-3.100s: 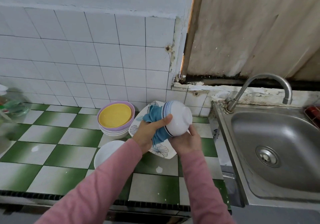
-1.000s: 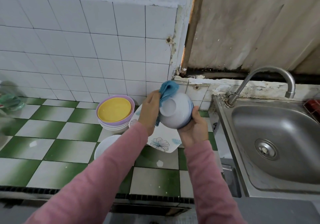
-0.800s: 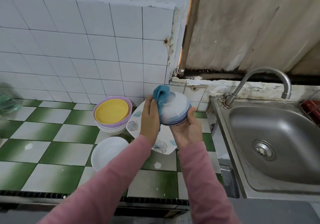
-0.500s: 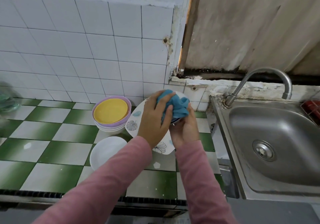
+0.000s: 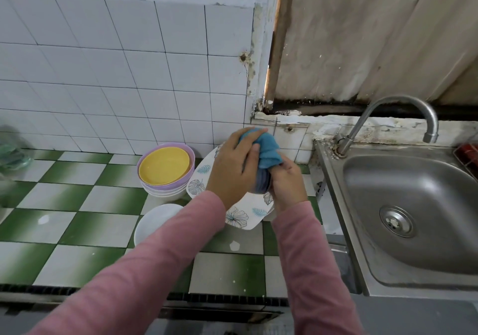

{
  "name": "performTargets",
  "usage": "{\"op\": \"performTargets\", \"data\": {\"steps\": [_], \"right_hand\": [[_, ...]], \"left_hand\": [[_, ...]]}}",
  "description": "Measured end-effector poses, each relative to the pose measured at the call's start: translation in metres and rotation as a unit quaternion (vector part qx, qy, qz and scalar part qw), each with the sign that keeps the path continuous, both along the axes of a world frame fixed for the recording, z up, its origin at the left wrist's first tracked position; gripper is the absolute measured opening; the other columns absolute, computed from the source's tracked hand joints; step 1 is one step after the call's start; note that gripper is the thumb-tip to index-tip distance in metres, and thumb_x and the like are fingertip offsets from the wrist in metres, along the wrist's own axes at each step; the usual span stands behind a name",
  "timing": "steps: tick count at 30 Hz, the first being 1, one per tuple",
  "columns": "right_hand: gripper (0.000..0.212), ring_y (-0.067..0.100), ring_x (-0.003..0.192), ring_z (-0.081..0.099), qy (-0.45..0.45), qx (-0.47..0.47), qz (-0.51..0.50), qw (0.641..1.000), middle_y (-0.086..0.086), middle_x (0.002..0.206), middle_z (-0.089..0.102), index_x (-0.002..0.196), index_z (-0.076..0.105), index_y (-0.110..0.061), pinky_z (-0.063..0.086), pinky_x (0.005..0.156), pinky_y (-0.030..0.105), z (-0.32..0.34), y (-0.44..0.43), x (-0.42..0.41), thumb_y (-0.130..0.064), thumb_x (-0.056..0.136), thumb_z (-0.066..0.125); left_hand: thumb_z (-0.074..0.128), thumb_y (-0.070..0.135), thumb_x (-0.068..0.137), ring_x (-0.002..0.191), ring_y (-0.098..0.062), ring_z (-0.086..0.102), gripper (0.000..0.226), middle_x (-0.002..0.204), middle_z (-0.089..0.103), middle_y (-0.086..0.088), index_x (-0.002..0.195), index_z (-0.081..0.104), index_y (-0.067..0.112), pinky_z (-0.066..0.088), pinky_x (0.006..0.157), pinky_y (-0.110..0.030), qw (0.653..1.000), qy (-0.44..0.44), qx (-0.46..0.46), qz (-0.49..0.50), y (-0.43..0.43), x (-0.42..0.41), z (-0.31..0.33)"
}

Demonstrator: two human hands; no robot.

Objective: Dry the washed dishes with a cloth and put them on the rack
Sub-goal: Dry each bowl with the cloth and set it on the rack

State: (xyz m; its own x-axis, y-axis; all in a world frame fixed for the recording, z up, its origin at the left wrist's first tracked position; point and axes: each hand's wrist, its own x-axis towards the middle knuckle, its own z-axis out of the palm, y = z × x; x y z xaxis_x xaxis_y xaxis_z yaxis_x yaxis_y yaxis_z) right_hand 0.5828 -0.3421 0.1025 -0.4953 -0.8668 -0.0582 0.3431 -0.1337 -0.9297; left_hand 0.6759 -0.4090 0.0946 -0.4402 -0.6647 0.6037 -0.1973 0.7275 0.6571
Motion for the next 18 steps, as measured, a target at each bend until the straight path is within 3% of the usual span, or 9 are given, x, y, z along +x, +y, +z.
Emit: {"op": "performTargets", "data": {"steps": [1, 3, 5, 7, 9, 11, 13, 15, 18], "right_hand": [[0.022, 0.028, 0.091, 0.063, 0.018, -0.007, 0.003, 1.000, 0.014, 0.096, 0.070, 0.097, 0.071, -0.011, 0.053, 0.085, 0.043, 0.000, 0.001, -0.004, 0.000, 0.098, 0.052], [0.020, 0.025, 0.089, 0.063, 0.012, -0.030, -0.007, 0.999, 0.008, 0.090, 0.071, 0.090, 0.072, -0.011, 0.053, 0.084, 0.041, 0.001, 0.004, -0.012, -0.008, 0.098, 0.055], [0.016, 0.023, 0.088, 0.064, -0.063, -0.051, -0.013, 0.997, 0.006, 0.089, 0.072, 0.093, 0.071, -0.008, 0.054, 0.083, 0.039, 0.003, 0.007, -0.016, -0.016, 0.093, 0.057], [0.029, 0.024, 0.094, 0.067, -0.172, -0.064, -0.009, 0.983, 0.010, 0.101, 0.072, 0.103, 0.069, -0.007, 0.053, 0.090, 0.043, 0.000, 0.007, -0.018, -0.028, 0.089, 0.056], [0.035, 0.026, 0.097, 0.069, -0.269, -0.076, -0.008, 0.960, 0.011, 0.108, 0.072, 0.102, 0.075, -0.010, 0.052, 0.092, 0.049, -0.002, 0.005, -0.018, -0.032, 0.096, 0.049], [0.039, 0.024, 0.091, 0.073, -0.325, -0.101, -0.003, 0.940, 0.011, 0.106, 0.074, 0.095, 0.079, -0.010, 0.053, 0.085, 0.050, -0.002, 0.003, -0.013, -0.031, 0.097, 0.047], [0.040, 0.026, 0.095, 0.072, -0.353, -0.120, -0.016, 0.928, 0.013, 0.113, 0.071, 0.112, 0.071, -0.005, 0.057, 0.087, 0.052, -0.001, 0.000, -0.003, -0.031, 0.087, 0.054], [0.058, 0.030, 0.113, 0.065, -0.360, -0.140, -0.027, 0.922, 0.017, 0.129, 0.063, 0.133, 0.055, -0.002, 0.053, 0.094, 0.049, -0.004, -0.002, 0.006, -0.031, 0.083, 0.063], [0.070, 0.038, 0.135, 0.047, -0.351, -0.123, -0.040, 0.927, 0.024, 0.144, 0.049, 0.146, 0.040, 0.002, 0.048, 0.102, 0.045, -0.005, -0.003, 0.018, -0.030, 0.087, 0.062]], "left_hand": [[0.037, 0.030, 0.103, 0.112, -0.013, 0.056, 0.037, 0.125, 0.059, -0.002, 0.132, 0.057, 0.019, 0.049, 0.098, -0.034, 0.998, 0.013, 0.057, 0.000, -0.003, 0.001, 0.004], [0.039, 0.033, 0.104, 0.087, -0.010, 0.062, 0.031, 0.104, 0.065, 0.003, 0.123, 0.061, 0.021, 0.054, 0.071, -0.027, 0.975, 0.052, 0.215, -0.016, -0.009, 0.001, 0.015], [0.038, 0.033, 0.106, 0.067, -0.009, 0.055, 0.032, 0.082, 0.062, 0.006, 0.118, 0.061, 0.015, 0.044, 0.051, -0.021, 0.928, 0.083, 0.362, -0.019, -0.013, 0.003, 0.020], [0.039, 0.042, 0.103, 0.071, -0.017, 0.053, 0.039, 0.078, 0.059, 0.003, 0.112, 0.059, 0.010, 0.043, 0.059, -0.025, 0.874, 0.115, 0.470, -0.041, -0.016, 0.005, 0.014], [0.044, 0.052, 0.094, 0.085, -0.022, 0.053, 0.040, 0.086, 0.058, -0.004, 0.104, 0.057, 0.016, 0.044, 0.072, -0.033, 0.840, 0.170, 0.513, -0.047, -0.010, 0.004, 0.002], [0.044, 0.055, 0.090, 0.092, -0.022, 0.056, 0.038, 0.092, 0.062, -0.004, 0.098, 0.060, 0.022, 0.045, 0.080, -0.040, 0.842, 0.222, 0.493, -0.004, -0.003, -0.002, -0.007], [0.038, 0.051, 0.097, 0.104, -0.022, 0.058, 0.035, 0.109, 0.064, -0.002, 0.109, 0.062, 0.028, 0.046, 0.094, -0.042, 0.865, 0.241, 0.439, 0.040, 0.007, -0.005, -0.013], [0.031, 0.042, 0.104, 0.127, -0.019, 0.050, 0.040, 0.134, 0.055, -0.004, 0.135, 0.051, 0.027, 0.039, 0.110, -0.043, 0.906, 0.215, 0.360, 0.059, 0.018, -0.006, -0.019], [0.027, 0.034, 0.104, 0.144, -0.015, 0.030, 0.040, 0.154, 0.036, -0.005, 0.143, 0.035, 0.035, 0.026, 0.120, -0.041, 0.966, 0.173, 0.186, 0.054, 0.027, -0.005, -0.031]]}}
